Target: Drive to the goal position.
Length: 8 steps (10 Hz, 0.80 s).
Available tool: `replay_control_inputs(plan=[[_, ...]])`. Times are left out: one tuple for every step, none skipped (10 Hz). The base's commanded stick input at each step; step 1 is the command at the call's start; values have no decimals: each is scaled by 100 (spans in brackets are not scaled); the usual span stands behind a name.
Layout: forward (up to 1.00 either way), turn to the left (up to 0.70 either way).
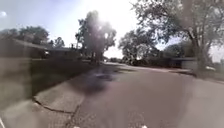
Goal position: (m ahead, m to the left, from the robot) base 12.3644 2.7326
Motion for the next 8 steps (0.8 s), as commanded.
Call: replay_control_inputs(plan=[[100,0],[100,0],[100,0],[100,0],[100,2],[100,8],[100,12],[100,7]])
